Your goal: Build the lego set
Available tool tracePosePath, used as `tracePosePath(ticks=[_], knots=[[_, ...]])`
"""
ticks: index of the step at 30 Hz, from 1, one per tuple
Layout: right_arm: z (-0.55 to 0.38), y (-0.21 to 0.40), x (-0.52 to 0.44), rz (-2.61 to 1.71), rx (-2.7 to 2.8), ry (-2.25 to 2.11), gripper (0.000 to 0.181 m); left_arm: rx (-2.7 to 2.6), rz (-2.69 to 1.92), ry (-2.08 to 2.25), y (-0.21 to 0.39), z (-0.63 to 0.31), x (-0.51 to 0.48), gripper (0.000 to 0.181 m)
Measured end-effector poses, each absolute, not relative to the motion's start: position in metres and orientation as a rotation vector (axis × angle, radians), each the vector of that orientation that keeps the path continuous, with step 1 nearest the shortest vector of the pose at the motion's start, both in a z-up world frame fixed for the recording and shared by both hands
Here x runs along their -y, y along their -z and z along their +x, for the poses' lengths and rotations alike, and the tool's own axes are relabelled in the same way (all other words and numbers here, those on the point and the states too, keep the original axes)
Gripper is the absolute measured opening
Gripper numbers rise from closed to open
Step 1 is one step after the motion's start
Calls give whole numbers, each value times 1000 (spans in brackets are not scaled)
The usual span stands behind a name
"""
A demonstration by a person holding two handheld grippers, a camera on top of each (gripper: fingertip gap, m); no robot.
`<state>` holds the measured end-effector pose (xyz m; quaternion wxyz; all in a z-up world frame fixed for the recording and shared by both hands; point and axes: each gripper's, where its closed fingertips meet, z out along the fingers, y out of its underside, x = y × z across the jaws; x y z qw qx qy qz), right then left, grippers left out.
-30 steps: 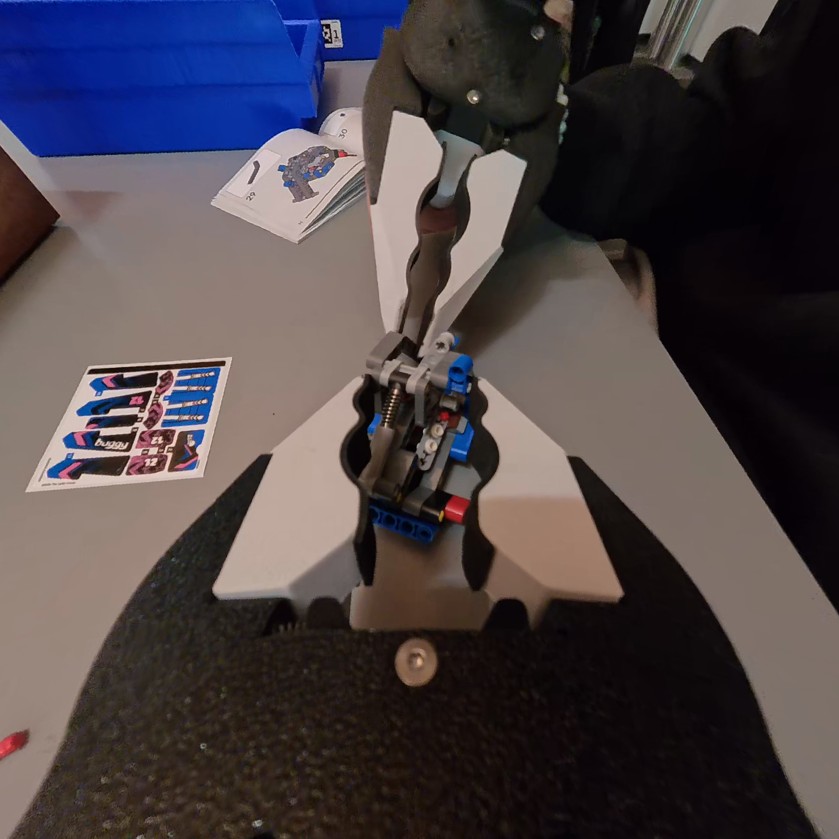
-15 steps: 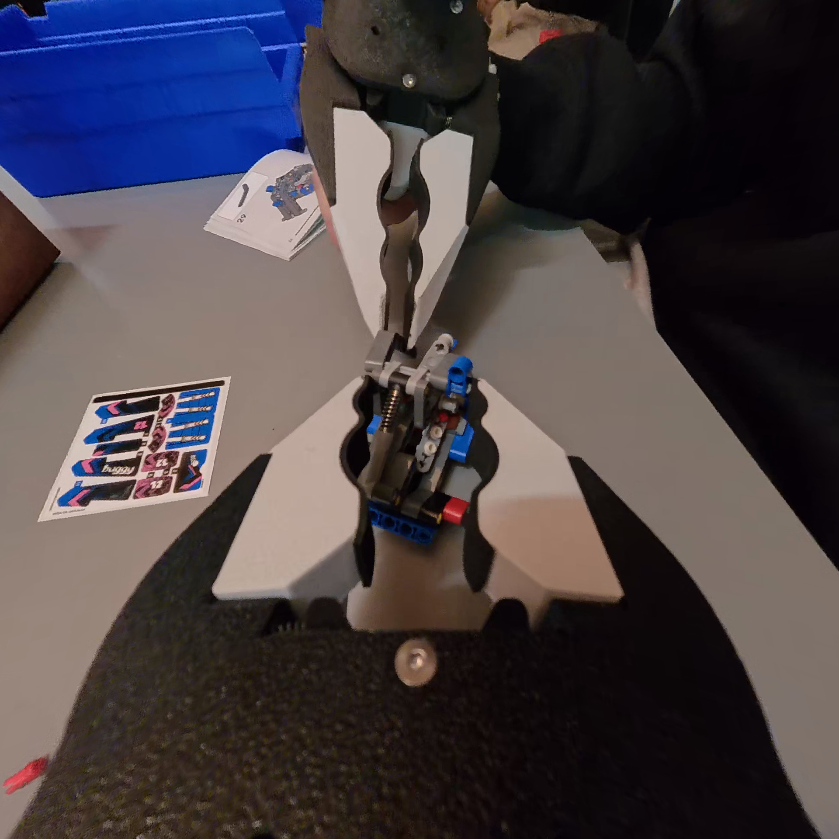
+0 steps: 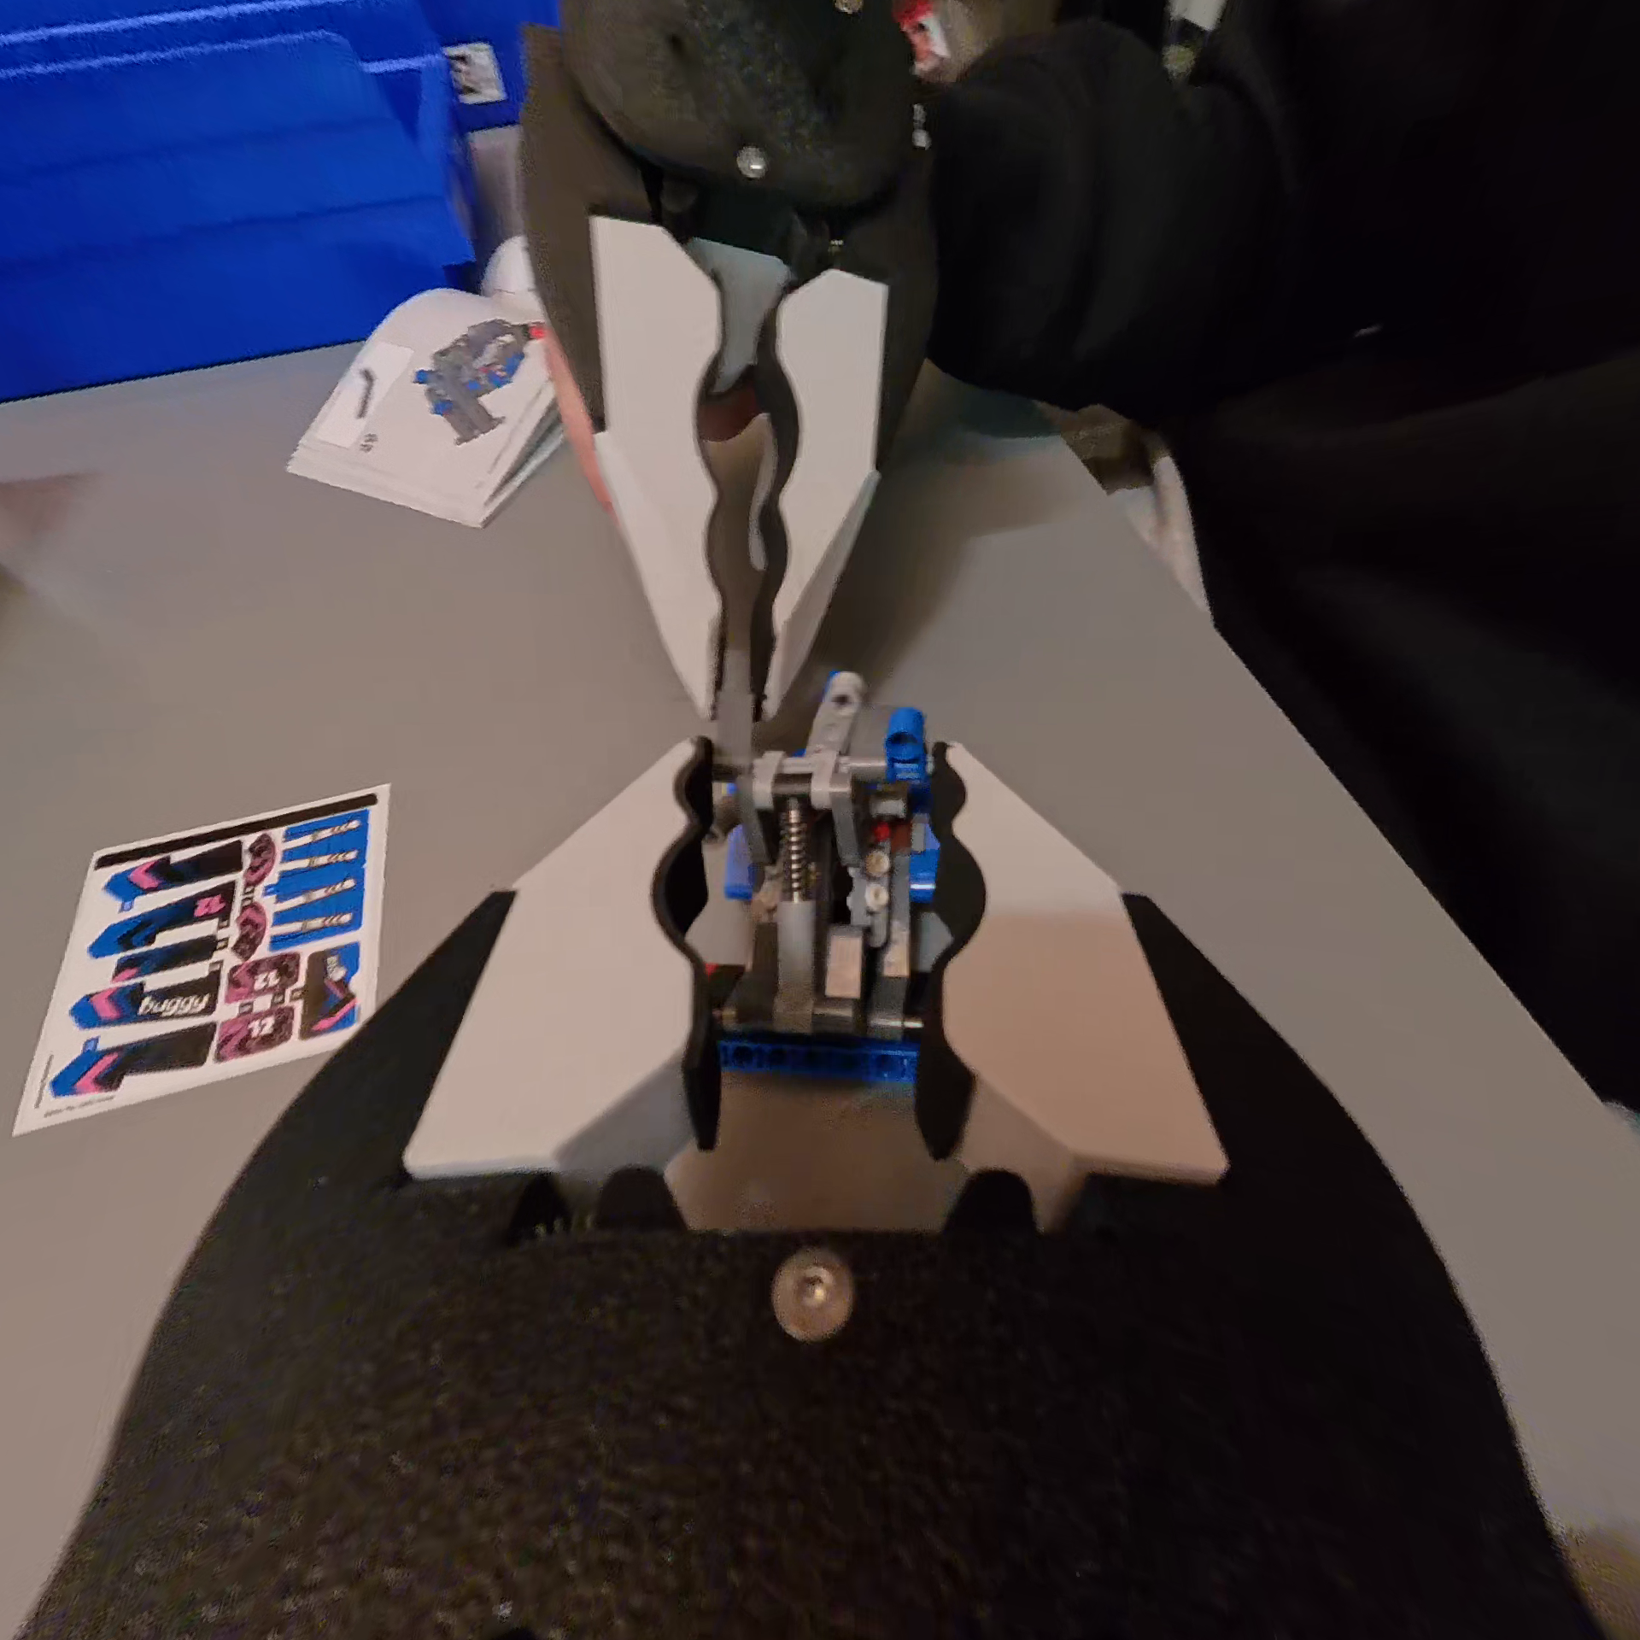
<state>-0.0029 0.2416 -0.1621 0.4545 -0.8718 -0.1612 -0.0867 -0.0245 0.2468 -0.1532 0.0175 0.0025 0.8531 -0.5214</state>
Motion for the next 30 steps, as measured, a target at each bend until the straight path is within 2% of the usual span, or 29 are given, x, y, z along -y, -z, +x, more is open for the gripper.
tracePosePath(ticks=[15,25,29,30], knots=[[-8,168,-246,-2124,174,40,5,-2644,-108,1672,157,-25,-248,47],[-7,167,-247,-2113,149,83,6,-2619,-65,1674,156,-28,-248,45],[-6,159,-253,-2046,108,61,17,-2619,-54,1676,156,-28,-247,45],[-7,158,-254,-2035,103,47,11,-2617,-50,1675,156,-28,-247,45]])
